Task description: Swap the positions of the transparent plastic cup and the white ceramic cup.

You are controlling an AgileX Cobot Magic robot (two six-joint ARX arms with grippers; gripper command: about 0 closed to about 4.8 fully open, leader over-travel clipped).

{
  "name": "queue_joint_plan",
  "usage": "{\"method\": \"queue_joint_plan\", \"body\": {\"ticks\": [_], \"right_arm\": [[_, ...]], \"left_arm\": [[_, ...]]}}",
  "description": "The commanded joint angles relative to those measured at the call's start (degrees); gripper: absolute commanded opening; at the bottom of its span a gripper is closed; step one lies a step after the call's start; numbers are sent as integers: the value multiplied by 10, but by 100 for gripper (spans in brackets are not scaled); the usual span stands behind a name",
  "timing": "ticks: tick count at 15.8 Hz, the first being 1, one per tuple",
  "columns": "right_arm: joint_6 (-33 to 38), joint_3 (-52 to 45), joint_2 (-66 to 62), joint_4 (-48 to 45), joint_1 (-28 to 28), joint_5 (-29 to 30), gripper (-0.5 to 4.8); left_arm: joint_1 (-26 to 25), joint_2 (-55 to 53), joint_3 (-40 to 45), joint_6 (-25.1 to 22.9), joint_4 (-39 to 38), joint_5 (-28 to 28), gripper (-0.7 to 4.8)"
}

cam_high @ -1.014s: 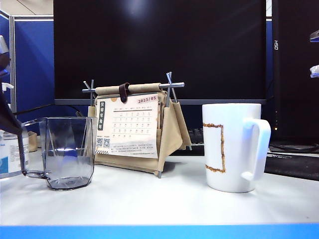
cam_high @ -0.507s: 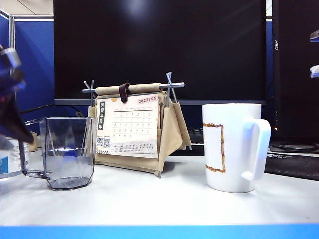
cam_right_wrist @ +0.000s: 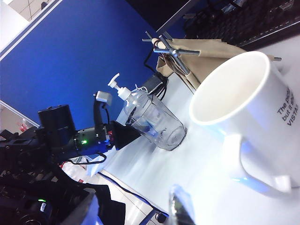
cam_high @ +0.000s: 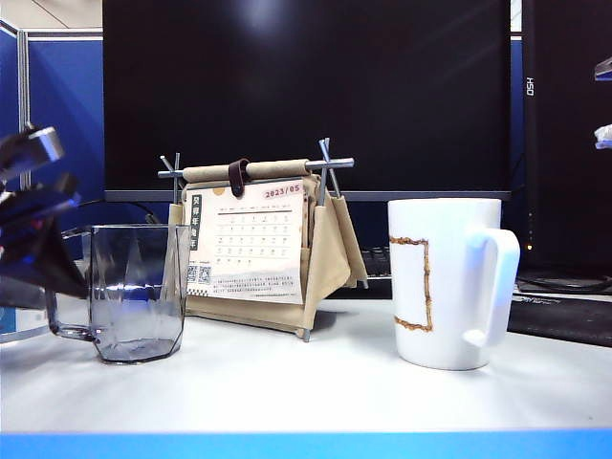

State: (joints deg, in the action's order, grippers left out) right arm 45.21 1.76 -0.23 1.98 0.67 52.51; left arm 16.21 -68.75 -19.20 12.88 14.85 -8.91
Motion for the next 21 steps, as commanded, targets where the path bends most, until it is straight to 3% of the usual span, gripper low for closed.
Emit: {"method": "queue_joint_plan", "body": {"ticks": [1, 4, 5, 10, 13, 14, 19, 21], "right_arm": [[0, 3, 1, -10, -1, 2, 200], [0, 3, 1, -10, -1, 2, 200], [0, 3, 1, -10, -1, 2, 200], [-14, 3, 1, 16, -1, 1, 206], [-67, 3, 1, 83, -1, -18, 305], [-98, 3, 1, 115, -1, -41, 316], [-128, 3, 1, 124, -1, -77, 316], [-137, 3, 1, 124, -1, -81, 316]], "left_arm": [[0, -24, -2, -1, 47, -2, 112], [0, -37, -2, -1, 85, -1, 49], [0, -43, -2, -1, 91, -1, -8], [0, -47, -2, 17, 90, -32, -6], [0, -47, -2, 22, 68, -43, -6], [0, -47, -2, 21, 55, -56, -6], [24, -47, -2, 24, 31, -70, -6], [61, -47, -2, 26, 30, -59, -6]]}}
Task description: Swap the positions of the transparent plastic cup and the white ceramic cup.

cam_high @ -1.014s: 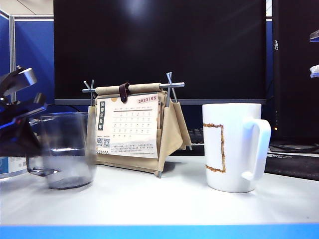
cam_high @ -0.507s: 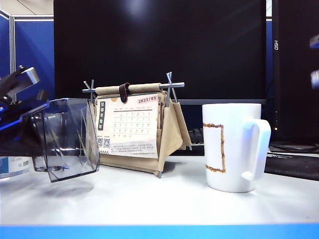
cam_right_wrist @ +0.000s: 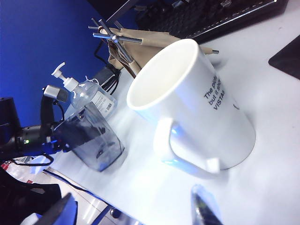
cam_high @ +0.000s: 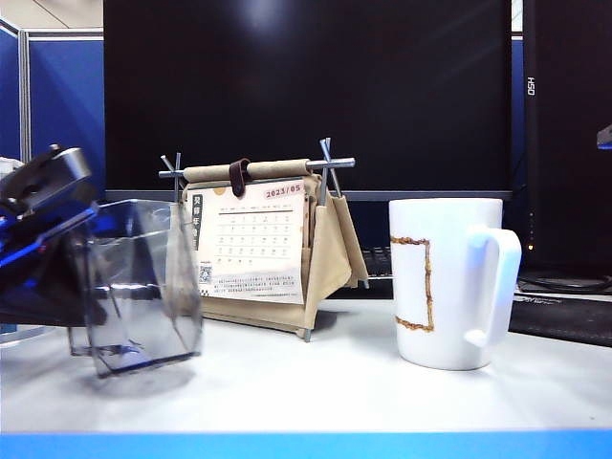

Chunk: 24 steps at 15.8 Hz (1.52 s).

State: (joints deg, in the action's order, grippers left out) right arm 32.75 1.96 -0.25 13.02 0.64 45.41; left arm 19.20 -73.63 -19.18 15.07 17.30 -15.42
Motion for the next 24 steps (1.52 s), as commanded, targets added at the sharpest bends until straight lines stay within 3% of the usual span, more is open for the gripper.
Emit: {"method": "queue_joint_plan", "body": {"ticks": [1, 5, 10, 13, 15, 18, 21, 24], "right_arm": [[-13, 1, 0, 14, -1, -10, 316], [-10, 7, -2, 13, -32, -8, 316], [-33, 113, -57, 18, -179, -174, 316], [-119, 170, -186, 35, -243, -246, 316], [-186, 226, -307, 106, -296, -348, 316], [-188, 246, -393, 120, -359, -461, 316], [-189, 244, -395, 97, -373, -485, 316], [-189, 227, -426, 17, -370, -490, 315]], "left_arm": [[56, 2, -2, 7, 5, 24, -6], [123, 3, -15, 23, -12, 69, -6], [128, 3, -66, 14, -40, 79, -6], [128, 3, -81, -10, -78, 105, -6], [128, 3, -84, -26, -96, 109, -6], [127, 3, -84, -29, -99, 116, -6], [127, 3, -84, -31, -99, 118, -6], [127, 3, -84, -31, -99, 118, -6]]}}
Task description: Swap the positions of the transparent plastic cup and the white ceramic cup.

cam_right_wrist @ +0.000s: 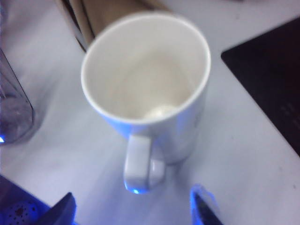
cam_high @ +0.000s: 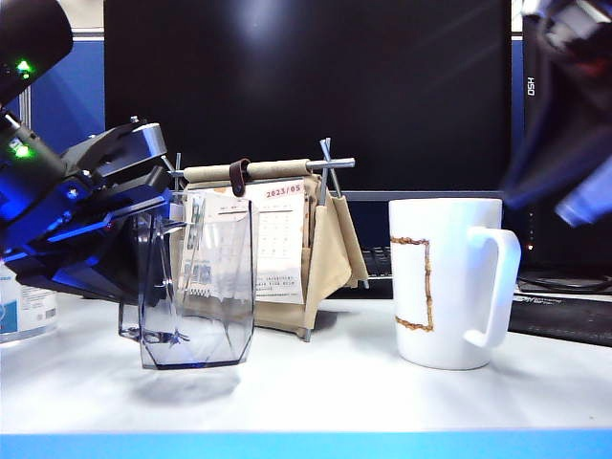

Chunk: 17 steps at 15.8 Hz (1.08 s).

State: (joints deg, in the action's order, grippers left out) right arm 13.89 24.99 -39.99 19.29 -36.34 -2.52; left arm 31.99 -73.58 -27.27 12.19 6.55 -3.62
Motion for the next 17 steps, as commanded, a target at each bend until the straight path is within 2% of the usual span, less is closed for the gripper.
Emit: {"method": "queue_joint_plan", "body": {"ticks": [1, 8, 17], "right_arm": [[-1, -3, -49, -54, -1, -10, 315], [-1, -3, -154, -132, -1, -52, 315], [0, -6, -179, -115, 10, -122, 301]], "left_arm": [[-1, 3, -3, -2, 9, 0, -6], [-1, 3, -3, -2, 8, -1, -6], [-1, 3, -4, -13, 7, -2, -6]]}}
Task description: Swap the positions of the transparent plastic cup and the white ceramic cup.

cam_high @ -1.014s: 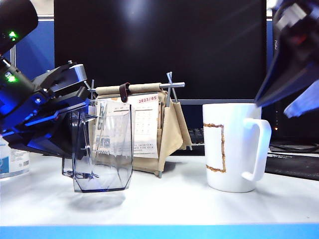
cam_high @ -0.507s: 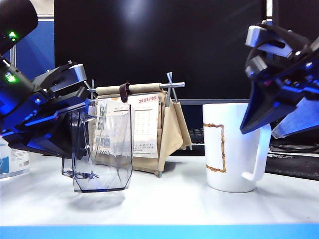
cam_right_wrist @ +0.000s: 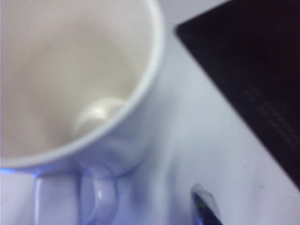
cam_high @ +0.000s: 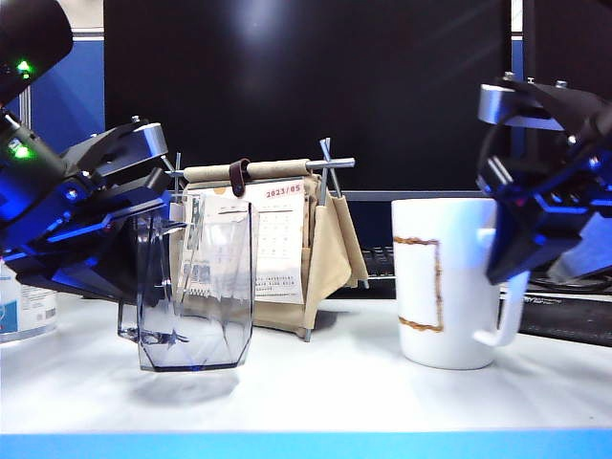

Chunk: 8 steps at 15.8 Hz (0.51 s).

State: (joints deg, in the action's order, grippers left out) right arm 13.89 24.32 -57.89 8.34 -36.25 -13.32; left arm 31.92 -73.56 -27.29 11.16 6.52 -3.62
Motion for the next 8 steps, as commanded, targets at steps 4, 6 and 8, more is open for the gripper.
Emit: {"method": "queue_joint_plan", "body": {"ticks": [4, 6, 8], "right_arm": [[0, 0, -1, -45, 36, -5, 238], [0, 0, -2, -61, 36, -5, 237], [0, 0, -29, -62, 36, -5, 211]], "left_arm": [[-1, 2, -3, -2, 8, -2, -6], [0, 2, -4, -2, 8, -3, -6], [0, 2, -4, -2, 8, -5, -6]]}}
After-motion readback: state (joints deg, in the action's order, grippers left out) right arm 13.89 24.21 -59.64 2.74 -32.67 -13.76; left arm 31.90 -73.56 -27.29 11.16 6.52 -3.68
